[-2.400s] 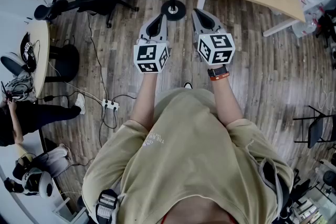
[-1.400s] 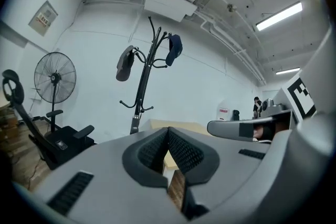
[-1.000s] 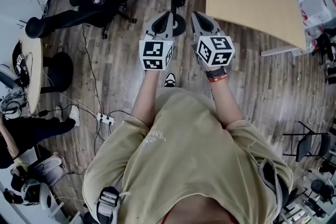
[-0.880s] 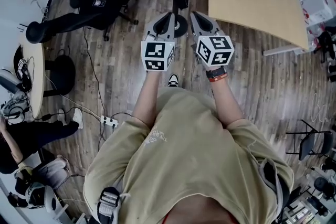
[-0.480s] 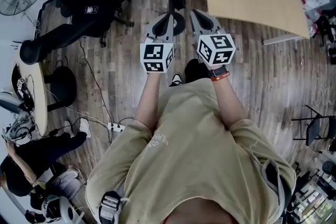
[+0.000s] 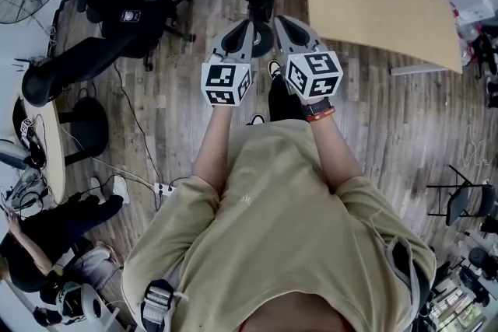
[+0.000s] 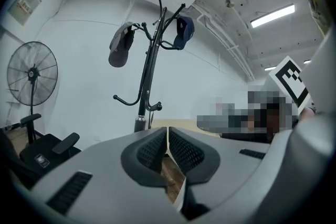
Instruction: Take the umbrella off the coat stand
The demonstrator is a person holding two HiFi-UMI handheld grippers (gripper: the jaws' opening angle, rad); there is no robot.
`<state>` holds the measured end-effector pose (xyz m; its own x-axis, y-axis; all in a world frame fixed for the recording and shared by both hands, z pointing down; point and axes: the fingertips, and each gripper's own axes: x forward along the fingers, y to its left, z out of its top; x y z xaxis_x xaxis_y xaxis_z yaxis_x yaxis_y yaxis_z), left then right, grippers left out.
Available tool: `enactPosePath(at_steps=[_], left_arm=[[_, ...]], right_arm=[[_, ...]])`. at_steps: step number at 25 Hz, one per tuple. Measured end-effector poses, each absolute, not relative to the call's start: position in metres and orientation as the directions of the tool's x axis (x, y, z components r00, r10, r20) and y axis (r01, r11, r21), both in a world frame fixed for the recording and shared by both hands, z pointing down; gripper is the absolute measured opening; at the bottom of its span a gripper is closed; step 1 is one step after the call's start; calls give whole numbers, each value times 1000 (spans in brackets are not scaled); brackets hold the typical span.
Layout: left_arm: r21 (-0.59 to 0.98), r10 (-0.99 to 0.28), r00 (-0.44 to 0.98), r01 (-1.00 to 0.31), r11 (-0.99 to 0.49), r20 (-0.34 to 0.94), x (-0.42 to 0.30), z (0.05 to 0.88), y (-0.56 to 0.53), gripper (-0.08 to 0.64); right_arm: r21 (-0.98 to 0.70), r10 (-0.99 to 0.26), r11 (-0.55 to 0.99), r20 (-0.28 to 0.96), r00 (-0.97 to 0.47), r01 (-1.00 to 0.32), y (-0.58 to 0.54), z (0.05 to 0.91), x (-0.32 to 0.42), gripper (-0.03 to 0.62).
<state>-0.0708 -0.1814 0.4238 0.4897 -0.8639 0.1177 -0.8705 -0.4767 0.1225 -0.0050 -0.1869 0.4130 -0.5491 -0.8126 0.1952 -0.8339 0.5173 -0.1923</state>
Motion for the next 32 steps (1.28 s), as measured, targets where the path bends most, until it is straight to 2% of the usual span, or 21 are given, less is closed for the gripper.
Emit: enactPosePath(at_steps=[13, 17, 27, 32], left_arm=[[89, -778, 616, -788, -609, 128, -74, 456, -239, 30], [111, -738, 658, -753, -648, 151, -75, 472, -250, 71], [84, -699, 689, -721, -688, 191, -80, 498, -284, 71], [67, -672, 708, -697, -713, 219, -81, 509, -300, 131]], right_arm=[[-214, -804, 501, 244, -542, -839, -238, 449, 1, 15], [-218, -804, 490, 261, -534, -844, -242, 459, 2, 15], [-280, -775, 483, 305, -554, -830, -260, 490, 1, 15], [-290, -764, 485, 317, -561, -825, -269, 498, -1, 15]])
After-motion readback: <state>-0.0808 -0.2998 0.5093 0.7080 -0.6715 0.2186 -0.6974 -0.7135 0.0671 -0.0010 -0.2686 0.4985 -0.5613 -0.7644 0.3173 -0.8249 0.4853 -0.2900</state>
